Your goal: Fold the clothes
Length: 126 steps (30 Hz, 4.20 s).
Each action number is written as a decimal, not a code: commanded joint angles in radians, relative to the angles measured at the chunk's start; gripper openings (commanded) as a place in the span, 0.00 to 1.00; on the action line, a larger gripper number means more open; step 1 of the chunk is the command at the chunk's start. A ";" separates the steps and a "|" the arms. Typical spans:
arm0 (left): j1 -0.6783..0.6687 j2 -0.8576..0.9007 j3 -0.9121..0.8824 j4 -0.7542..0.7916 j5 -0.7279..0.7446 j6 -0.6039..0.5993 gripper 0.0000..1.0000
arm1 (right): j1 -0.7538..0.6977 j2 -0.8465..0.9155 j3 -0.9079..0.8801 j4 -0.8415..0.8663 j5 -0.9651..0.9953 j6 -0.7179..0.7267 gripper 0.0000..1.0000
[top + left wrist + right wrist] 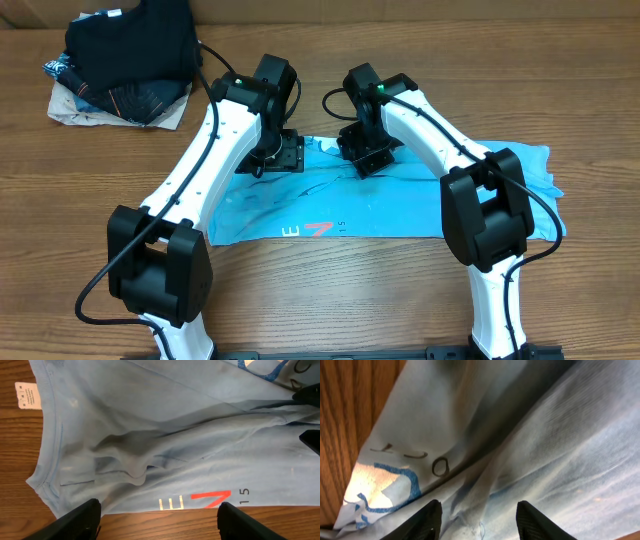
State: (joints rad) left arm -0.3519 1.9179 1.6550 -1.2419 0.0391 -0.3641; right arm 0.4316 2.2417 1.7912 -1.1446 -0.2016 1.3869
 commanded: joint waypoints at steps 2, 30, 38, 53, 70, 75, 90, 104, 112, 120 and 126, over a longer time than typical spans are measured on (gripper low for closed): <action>-0.002 -0.008 -0.004 -0.003 -0.013 0.008 0.77 | 0.002 0.023 -0.006 0.004 0.026 0.005 0.52; -0.002 -0.008 -0.004 -0.001 -0.021 0.008 0.78 | -0.002 0.046 0.050 -0.122 0.026 -0.003 0.12; -0.002 -0.008 -0.004 0.005 -0.021 0.008 0.78 | 0.000 0.026 0.052 -0.190 0.021 -0.003 0.06; -0.002 -0.008 -0.004 0.017 -0.021 0.008 0.79 | 0.035 0.025 0.052 -0.312 0.010 -0.003 0.06; -0.002 -0.008 -0.025 -0.004 -0.018 0.009 0.89 | -0.049 0.025 0.056 -0.230 0.009 -0.252 0.48; -0.002 -0.008 -0.093 0.059 0.042 0.015 0.70 | -0.189 0.025 0.057 -0.231 -0.002 -0.523 0.48; 0.004 -0.006 -0.345 0.388 0.111 -0.025 0.17 | -0.344 0.025 0.014 -0.272 0.314 -0.975 0.61; 0.071 0.108 -0.370 0.421 0.061 -0.032 0.18 | -0.430 0.025 0.001 -0.264 0.357 -0.996 0.64; 0.137 0.170 -0.370 0.421 0.054 -0.032 0.20 | -0.473 0.025 -0.058 -0.243 0.355 -1.048 0.65; 0.251 0.171 -0.370 0.411 0.011 -0.032 0.19 | -0.499 0.025 -0.148 -0.157 0.357 -1.048 0.67; 0.373 0.171 -0.370 0.403 0.005 -0.031 0.18 | -0.504 0.025 -0.148 -0.148 0.351 -1.047 0.67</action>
State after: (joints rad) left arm -0.0742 2.0125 1.3159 -0.8368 0.2276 -0.3904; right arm -0.0586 2.2345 1.6825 -1.3090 0.1234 0.3389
